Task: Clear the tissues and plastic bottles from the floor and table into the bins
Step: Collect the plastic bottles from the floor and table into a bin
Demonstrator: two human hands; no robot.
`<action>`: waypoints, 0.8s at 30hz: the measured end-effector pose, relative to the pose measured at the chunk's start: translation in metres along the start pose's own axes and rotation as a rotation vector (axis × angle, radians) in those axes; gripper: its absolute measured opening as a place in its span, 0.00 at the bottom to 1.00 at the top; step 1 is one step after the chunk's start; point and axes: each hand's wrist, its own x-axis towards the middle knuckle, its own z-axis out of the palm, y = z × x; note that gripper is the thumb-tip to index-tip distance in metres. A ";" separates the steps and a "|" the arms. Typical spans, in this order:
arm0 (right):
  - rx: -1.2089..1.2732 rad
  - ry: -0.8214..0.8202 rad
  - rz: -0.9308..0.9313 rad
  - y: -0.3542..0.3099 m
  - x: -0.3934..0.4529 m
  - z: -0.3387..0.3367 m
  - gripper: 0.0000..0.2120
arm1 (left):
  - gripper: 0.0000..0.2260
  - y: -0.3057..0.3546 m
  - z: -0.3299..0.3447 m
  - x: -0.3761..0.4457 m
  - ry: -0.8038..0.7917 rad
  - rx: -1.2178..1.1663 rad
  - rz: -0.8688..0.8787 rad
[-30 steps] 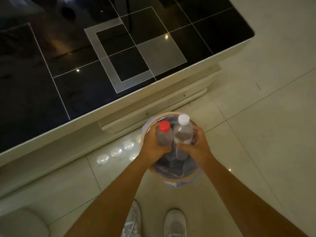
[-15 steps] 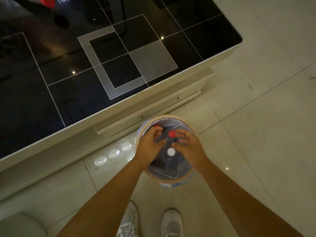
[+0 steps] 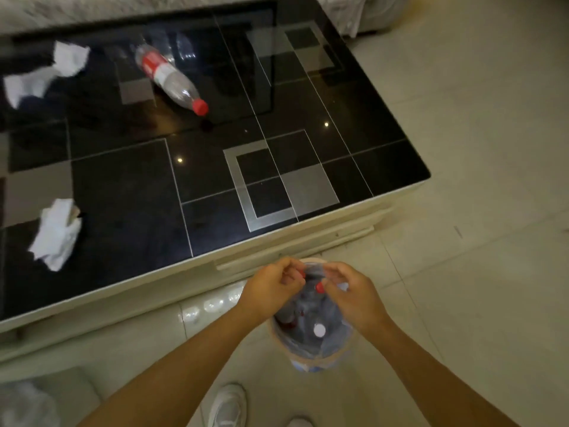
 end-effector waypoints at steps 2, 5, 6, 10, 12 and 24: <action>-0.030 -0.016 -0.032 -0.026 0.003 -0.005 0.14 | 0.09 0.009 -0.024 -0.006 0.016 0.067 0.039; -0.029 -0.039 -0.080 -0.067 0.015 -0.002 0.15 | 0.09 0.018 -0.064 -0.010 0.098 0.061 0.065; -0.029 -0.049 -0.098 -0.081 0.019 0.001 0.15 | 0.10 0.020 -0.078 -0.012 0.148 0.047 0.049; -0.221 -0.059 -0.184 -0.130 0.038 0.030 0.17 | 0.12 0.022 -0.141 -0.026 0.317 0.342 0.006; -0.360 -0.054 -0.239 -0.152 0.045 0.051 0.17 | 0.15 0.017 -0.172 -0.031 0.346 0.466 0.003; -0.949 0.020 -0.480 -0.282 0.092 0.136 0.21 | 0.18 -0.018 -0.331 -0.032 0.409 0.699 -0.057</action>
